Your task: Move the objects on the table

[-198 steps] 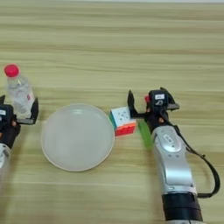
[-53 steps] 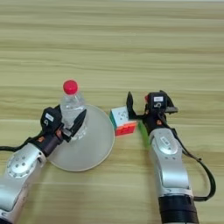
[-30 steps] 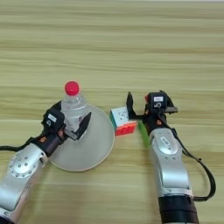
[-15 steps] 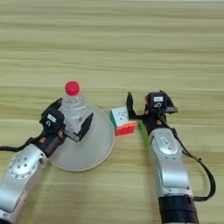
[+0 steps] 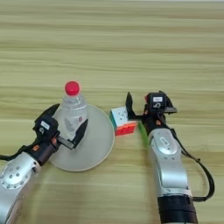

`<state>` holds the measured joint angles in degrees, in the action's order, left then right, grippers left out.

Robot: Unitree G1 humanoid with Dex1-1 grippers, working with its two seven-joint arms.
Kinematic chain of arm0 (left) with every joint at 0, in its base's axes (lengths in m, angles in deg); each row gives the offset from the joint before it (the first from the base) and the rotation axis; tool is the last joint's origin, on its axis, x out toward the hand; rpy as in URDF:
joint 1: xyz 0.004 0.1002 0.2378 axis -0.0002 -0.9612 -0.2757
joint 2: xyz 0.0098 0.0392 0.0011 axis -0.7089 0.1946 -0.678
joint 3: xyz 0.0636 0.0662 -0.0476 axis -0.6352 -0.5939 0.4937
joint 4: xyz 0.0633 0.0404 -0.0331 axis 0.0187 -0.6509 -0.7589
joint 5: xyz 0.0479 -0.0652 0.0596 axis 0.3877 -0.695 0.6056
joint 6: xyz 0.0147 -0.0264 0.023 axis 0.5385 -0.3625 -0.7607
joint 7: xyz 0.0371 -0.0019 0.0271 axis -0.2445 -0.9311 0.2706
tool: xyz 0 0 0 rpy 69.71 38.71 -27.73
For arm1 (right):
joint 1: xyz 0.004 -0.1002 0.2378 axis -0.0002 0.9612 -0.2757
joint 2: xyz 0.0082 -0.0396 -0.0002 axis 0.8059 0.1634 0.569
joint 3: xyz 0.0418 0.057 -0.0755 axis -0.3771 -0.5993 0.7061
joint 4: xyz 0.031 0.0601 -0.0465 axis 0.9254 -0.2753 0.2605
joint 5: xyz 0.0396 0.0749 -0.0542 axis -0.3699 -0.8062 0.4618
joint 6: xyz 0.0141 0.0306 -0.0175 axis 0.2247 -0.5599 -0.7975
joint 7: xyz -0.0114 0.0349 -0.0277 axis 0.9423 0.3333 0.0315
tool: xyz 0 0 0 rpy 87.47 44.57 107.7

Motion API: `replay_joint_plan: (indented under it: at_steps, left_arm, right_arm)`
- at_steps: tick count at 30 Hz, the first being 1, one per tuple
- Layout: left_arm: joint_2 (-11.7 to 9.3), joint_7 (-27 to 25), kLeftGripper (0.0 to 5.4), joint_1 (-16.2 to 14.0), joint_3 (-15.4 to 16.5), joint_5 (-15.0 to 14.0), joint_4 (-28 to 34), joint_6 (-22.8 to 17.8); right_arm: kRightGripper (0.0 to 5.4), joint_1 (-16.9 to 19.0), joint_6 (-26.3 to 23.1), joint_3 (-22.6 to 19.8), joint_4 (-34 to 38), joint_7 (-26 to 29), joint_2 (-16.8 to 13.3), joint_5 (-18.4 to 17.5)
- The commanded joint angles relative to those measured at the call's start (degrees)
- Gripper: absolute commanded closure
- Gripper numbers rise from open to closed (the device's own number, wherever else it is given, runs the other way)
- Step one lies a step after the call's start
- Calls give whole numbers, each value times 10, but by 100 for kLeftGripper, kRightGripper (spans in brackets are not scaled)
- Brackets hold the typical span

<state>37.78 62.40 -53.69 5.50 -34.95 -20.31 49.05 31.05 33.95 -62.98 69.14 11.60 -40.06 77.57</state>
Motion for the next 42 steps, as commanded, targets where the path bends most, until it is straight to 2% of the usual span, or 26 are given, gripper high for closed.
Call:
replay_joint_plan:
  at_steps: [1,7,15,28,31,36,42]
  left_arm:
    - [-9,-1,3,-30,-8,4,23,-10]
    - [-14,6,3,-58,-6,2,48,-11]
    - [-33,13,3,-90,28,-4,66,-11]
    - [-53,19,3,-94,102,-19,62,-10]
    - [-52,22,3,-93,114,-22,59,-9]
    - [-37,50,3,-48,145,-27,26,-2]
    - [-29,78,3,27,187,-31,-50,32]
  right_arm:
    - [0,-8,2,0,-6,-4,4,0]
    - [0,-13,6,-2,-16,-3,4,-1]
    - [0,-21,13,-3,-30,-3,4,-1]
    - [0,-25,19,-2,-38,-4,7,-1]
    - [0,-25,19,-2,-39,-3,7,0]
    - [0,-27,22,0,-42,-3,9,0]
    - [0,-26,26,2,-40,-3,11,2]
